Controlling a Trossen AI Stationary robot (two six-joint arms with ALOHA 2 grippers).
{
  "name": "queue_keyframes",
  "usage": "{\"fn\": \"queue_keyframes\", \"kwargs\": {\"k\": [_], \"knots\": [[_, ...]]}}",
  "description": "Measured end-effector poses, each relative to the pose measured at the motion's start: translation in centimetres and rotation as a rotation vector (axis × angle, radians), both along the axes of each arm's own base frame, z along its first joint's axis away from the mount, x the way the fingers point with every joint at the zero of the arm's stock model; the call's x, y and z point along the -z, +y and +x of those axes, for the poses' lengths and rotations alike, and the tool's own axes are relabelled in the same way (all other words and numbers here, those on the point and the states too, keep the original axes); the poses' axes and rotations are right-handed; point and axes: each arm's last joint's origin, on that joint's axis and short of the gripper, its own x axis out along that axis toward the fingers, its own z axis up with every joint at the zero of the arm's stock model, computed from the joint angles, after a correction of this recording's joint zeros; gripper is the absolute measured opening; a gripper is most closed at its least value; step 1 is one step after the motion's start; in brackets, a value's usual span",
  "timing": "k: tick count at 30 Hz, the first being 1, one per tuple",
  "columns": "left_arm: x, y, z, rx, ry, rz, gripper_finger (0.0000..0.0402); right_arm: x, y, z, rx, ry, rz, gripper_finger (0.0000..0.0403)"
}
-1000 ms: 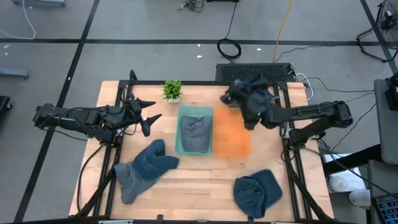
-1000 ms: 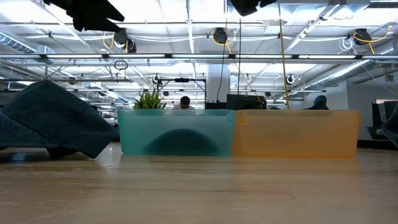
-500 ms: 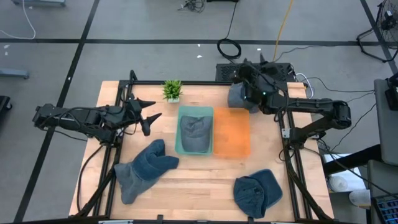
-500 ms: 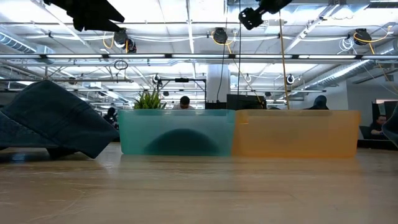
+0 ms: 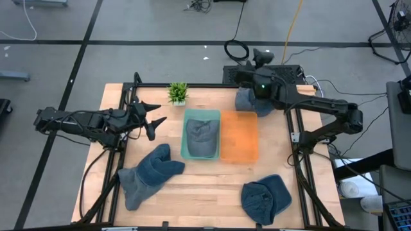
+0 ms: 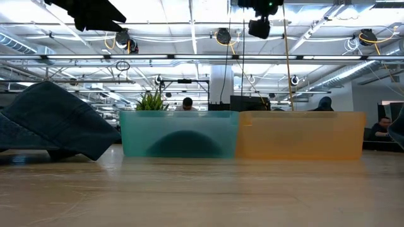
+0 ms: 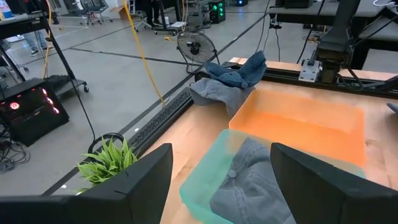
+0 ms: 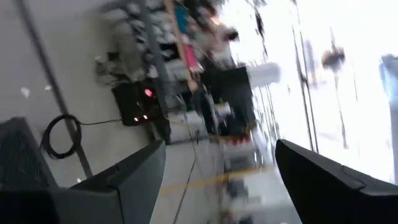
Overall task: Pick & Place hat
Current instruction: Put the top gray cap into the green bin
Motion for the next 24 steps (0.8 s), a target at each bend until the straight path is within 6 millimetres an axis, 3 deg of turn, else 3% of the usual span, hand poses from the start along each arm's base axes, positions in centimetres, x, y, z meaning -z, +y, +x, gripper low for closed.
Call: {"fn": "queue_keyframes", "kwargs": {"k": [6, 12, 18, 24], "knots": [[0.0, 0.0, 0.0, 0.0, 0.0, 0.001, 0.0275, 1.6, -1.6, -0.4, -0.202, 0.27, 0.073, 0.0293], [0.0, -0.1, 0.0, 0.033, 0.004, -0.004, 0.0267, 2.5, -2.6, -0.9, -0.311, 0.424, 0.12, 0.0293], [0.1, -0.3, 0.1, 0.124, 0.006, -0.036, 0.0272, 4.1, -3.0, -2.0, -0.304, 0.5, 0.269, 0.0293], [0.1, -0.4, 0.2, 0.166, 0.018, -0.022, 0.028, 6.1, -2.0, -3.0, -0.368, 0.488, 0.537, 0.0293]]}}
